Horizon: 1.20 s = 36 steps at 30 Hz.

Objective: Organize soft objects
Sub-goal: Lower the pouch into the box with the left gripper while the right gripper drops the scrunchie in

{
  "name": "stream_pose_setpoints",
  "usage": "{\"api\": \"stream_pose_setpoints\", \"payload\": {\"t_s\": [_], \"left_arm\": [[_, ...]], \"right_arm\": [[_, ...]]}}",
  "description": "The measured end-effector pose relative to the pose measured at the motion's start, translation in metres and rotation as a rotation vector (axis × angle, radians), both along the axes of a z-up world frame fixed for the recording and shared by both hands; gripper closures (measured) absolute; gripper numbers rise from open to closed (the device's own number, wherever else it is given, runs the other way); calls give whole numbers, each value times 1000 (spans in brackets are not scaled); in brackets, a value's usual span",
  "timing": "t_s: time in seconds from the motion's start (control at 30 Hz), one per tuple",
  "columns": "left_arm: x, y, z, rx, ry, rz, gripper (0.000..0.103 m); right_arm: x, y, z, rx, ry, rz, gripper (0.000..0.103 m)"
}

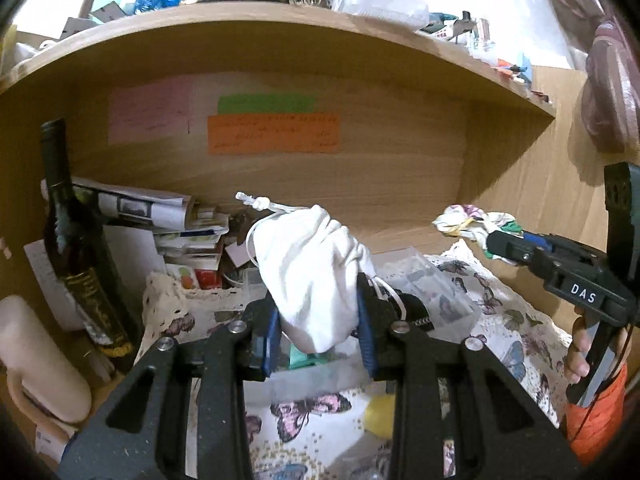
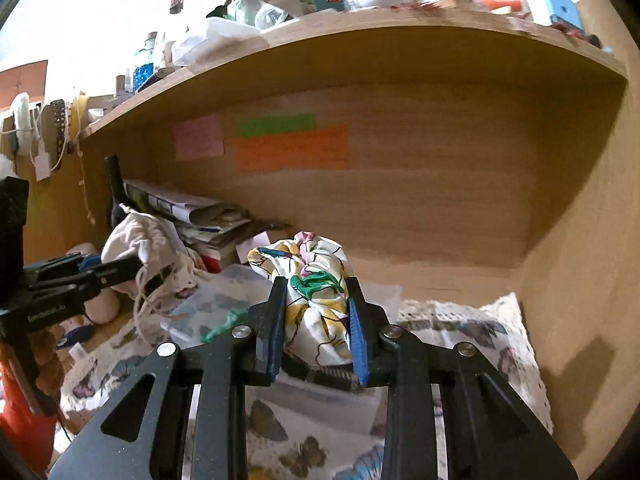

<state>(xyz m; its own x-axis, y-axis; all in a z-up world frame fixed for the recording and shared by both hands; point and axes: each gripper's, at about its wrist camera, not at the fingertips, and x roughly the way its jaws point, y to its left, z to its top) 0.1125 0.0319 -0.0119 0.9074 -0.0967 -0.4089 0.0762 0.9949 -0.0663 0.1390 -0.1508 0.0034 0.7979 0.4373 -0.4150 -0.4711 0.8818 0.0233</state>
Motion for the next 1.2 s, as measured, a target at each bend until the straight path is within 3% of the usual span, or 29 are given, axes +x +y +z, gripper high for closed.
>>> {"api": "stream_pose_setpoints", "payload": {"t_s": [0.5,0.9,0.97,1.2], "left_arm": [[80,-11,-48,-30,215,-35,71],[106,-24,-85,-3,345,-67,70],[107,-27,-86,3,350,-70,67],[106,-25,-84,5,328,-55,44]], "right_arm": [[52,35,-45,-137,152,40,77],[74,49,-81,-240,271,81,77],[76,49,-83,-240,289,80,77],[75,45,-77,-227,285,64,52]]}}
